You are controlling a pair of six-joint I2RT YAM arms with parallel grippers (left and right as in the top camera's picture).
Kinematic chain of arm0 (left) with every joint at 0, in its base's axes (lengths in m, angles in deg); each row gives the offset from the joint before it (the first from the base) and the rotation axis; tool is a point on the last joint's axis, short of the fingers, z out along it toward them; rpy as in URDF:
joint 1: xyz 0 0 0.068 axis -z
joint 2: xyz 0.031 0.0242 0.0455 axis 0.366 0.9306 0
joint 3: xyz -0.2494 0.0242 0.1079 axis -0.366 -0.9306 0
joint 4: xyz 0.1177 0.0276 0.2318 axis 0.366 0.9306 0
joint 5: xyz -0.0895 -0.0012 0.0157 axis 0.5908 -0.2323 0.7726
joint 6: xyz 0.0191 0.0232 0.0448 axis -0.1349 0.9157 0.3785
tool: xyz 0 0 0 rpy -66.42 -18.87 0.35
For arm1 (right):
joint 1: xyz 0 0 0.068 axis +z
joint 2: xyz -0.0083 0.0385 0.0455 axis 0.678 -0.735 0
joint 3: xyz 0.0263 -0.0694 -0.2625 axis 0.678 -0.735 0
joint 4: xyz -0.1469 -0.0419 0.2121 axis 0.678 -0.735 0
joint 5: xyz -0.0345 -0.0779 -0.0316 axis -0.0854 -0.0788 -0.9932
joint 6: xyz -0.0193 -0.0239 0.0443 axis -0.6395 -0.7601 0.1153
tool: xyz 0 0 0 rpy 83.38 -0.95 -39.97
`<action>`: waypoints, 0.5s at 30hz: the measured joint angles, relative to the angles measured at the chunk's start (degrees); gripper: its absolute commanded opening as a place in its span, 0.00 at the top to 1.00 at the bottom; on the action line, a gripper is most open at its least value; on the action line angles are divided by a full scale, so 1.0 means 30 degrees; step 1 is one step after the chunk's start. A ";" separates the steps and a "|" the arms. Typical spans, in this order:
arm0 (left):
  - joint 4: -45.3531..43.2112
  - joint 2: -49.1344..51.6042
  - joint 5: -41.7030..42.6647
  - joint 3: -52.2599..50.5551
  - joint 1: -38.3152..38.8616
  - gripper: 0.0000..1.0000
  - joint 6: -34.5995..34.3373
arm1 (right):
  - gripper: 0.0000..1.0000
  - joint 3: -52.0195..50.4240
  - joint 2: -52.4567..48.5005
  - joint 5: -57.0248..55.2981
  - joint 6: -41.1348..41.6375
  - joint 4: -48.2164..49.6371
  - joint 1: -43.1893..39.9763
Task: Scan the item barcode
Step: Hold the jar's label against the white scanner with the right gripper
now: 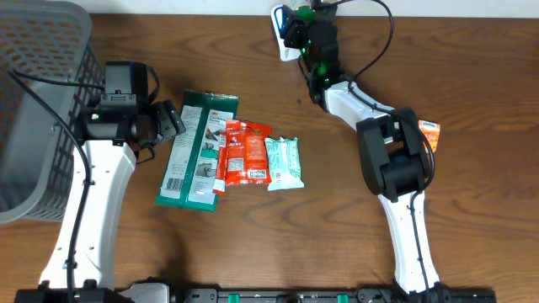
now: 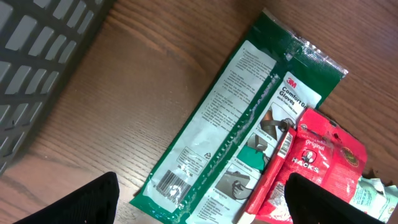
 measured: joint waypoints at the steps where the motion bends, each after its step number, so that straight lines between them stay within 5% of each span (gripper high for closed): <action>1: 0.0007 0.0000 0.0000 0.0000 0.0000 0.15 0.0000 | 0.99 0.0000 0.0000 0.0000 0.0007 -0.0007 0.0000; 10: 0.0007 0.0000 0.0007 0.0000 0.0000 0.15 0.0000 | 0.99 0.0007 0.0044 0.1858 0.0051 0.2237 -0.0182; 15: 0.0000 -0.0007 0.0000 0.0000 0.0000 0.15 0.0000 | 0.99 -0.0036 0.0889 0.4889 0.0146 -0.1377 -0.0845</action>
